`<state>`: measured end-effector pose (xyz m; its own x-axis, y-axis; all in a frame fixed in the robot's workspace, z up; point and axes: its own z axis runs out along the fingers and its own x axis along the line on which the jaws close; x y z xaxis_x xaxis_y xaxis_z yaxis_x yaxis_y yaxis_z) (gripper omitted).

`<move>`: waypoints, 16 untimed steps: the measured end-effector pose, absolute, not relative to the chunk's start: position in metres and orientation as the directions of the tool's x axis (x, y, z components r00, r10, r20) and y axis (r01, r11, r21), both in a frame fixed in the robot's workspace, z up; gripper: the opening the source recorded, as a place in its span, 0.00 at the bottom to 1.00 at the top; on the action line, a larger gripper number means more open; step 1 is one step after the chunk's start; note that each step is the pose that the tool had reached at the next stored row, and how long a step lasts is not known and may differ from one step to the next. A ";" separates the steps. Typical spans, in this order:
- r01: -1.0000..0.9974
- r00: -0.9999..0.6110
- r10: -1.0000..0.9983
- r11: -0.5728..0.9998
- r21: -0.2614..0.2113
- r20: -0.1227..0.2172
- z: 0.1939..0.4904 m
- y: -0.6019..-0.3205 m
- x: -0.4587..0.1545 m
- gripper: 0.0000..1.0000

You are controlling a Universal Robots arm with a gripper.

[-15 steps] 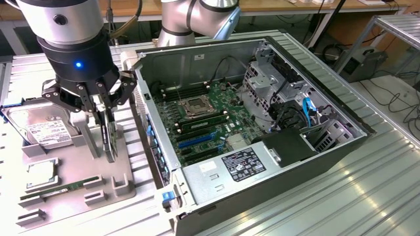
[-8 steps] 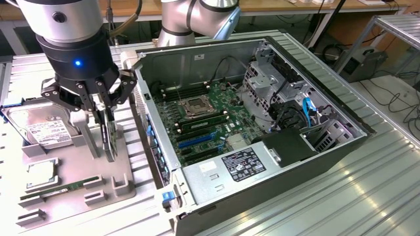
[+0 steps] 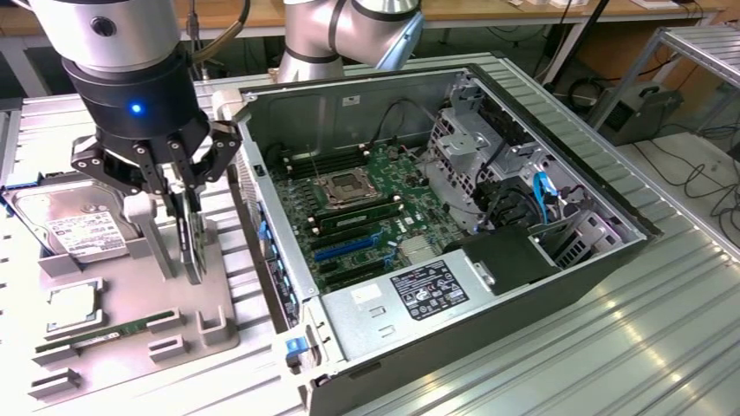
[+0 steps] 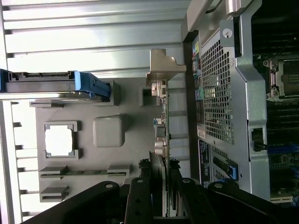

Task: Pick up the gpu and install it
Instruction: 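Pick up the gpu and move the gpu toward the slot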

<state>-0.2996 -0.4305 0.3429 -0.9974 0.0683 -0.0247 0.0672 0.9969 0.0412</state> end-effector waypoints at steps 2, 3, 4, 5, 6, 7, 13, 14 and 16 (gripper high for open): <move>0.067 -0.997 0.068 0.997 0.041 -0.025 0.344 -0.430 -0.300 0.26; 0.067 -0.997 0.068 0.997 0.041 -0.025 0.344 -0.430 -0.300 0.26; 0.067 -0.997 0.068 0.997 0.041 -0.025 0.345 -0.430 -0.300 0.26; 0.067 -0.997 0.068 0.997 0.041 -0.025 0.345 -0.430 -0.300 0.26; 0.067 -0.997 0.068 0.997 0.041 -0.025 0.346 -0.430 -0.300 0.26; 0.067 -0.997 0.068 0.997 0.041 -0.025 0.346 -0.430 -0.300 0.26; 0.067 -0.997 0.068 0.997 0.041 -0.025 0.349 -0.430 -0.300 0.26; 0.067 -0.997 0.068 0.997 0.041 -0.025 0.349 -0.430 -0.300 0.26; 0.067 -0.997 0.068 0.997 0.041 -0.025 0.350 -0.430 -0.300 0.26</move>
